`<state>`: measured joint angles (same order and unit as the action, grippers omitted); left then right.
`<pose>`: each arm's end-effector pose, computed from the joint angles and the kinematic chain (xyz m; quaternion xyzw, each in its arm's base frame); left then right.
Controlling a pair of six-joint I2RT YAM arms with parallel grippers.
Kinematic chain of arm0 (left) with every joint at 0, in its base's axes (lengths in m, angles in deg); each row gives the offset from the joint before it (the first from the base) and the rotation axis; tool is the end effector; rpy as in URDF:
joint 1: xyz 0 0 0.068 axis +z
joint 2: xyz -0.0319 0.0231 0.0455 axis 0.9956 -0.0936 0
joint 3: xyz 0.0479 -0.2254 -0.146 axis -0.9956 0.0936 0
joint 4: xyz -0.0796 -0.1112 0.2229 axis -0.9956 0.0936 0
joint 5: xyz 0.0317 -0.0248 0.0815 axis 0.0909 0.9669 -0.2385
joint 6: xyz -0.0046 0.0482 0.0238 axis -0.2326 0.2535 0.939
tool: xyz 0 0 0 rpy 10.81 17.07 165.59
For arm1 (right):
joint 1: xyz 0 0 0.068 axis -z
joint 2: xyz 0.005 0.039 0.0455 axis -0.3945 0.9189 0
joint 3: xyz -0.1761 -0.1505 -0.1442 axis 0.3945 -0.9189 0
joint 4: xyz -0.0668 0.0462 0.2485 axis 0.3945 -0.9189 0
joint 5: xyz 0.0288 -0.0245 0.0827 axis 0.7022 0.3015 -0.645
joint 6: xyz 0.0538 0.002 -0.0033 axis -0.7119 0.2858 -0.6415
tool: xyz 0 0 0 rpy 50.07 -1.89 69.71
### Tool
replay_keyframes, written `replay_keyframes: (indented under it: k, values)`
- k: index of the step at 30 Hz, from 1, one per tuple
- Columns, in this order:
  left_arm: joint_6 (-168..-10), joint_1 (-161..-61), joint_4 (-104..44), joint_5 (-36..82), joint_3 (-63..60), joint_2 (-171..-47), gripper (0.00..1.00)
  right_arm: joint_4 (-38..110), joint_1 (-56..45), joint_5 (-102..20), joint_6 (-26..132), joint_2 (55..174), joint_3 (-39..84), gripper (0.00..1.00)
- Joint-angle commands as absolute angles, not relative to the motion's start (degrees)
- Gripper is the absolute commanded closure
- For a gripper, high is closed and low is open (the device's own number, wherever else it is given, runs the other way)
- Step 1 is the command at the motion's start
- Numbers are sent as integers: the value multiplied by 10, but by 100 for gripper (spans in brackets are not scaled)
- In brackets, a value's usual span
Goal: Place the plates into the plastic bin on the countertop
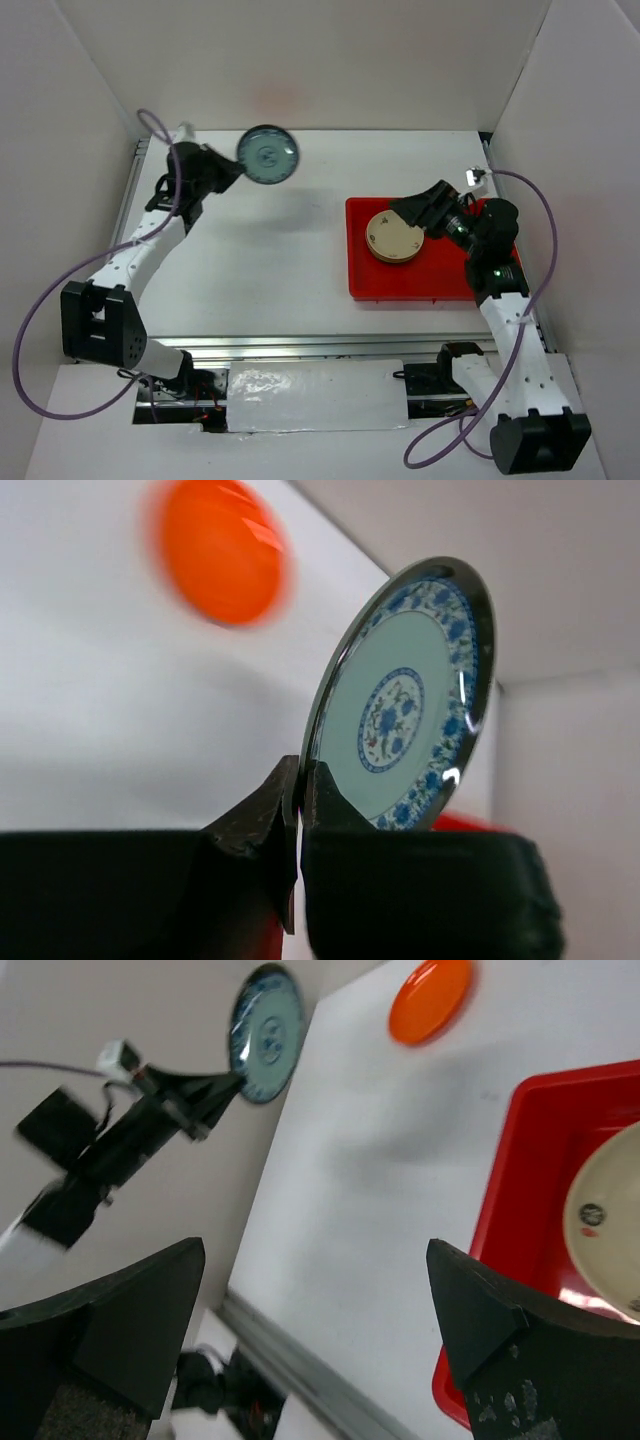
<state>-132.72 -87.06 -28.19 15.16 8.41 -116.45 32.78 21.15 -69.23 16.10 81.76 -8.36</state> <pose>0.3401 -0.0146 0.3067 -0.3634 0.7368 -0.2771 0.4984 0.1951 0.0281 0.3409 0.0610 0.7409 0.4591 0.4865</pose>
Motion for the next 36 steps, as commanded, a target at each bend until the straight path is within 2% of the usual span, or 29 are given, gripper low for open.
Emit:
replay_keyframes:
  k: [1, 4, 8, 15, 21, 22, 24, 25, 28, 30, 31, 34, 36]
  values:
    - [-1255, -966, -251, 204, 16, -1189, 100, 253, 251, -535, 115, 743, -50, 0]
    - [-1242, -1046, -214, 227, -58, -1256, 100, 213, 287, -456, 73, 669, -46, 0]
    - [-1221, -1134, -209, 255, -129, -1333, 100, 146, 290, -366, 78, 626, -13, 0]
    - [-1206, -1199, -184, 343, -322, -1512, 100, 141, 298, -392, 85, 615, -14, 0]
    - [-1217, -1213, -157, 338, -381, -1590, 100, 136, 307, -415, 109, 619, -10, 0]
    - [-1218, -1212, -151, 337, -385, -1599, 97, 136, 307, -417, 113, 620, -10, 0]
    - [-1217, -1214, -139, 335, -400, -1604, 75, 142, 307, -424, 114, 623, -10, 0]
    - [-1213, -1217, -135, 328, -397, -1602, 52, 143, 307, -426, 115, 624, -9, 0]
    - [-1203, -1225, -148, 323, -387, -1567, 33, 152, 307, -438, 116, 629, -13, 0]
    - [-1196, -1229, -152, 319, -379, -1544, 28, 161, 306, -448, 114, 632, -18, 0]
    - [-1189, -1231, -151, 318, -376, -1533, 1, 164, 307, -452, 113, 634, -20, 0]
    - [-1181, -1219, -142, 289, -356, -1474, 1, 177, 306, -465, 109, 639, -26, 0]
    - [-1196, -1198, -149, 219, -293, -1409, 1, 183, 307, -471, 109, 641, -29, 0]
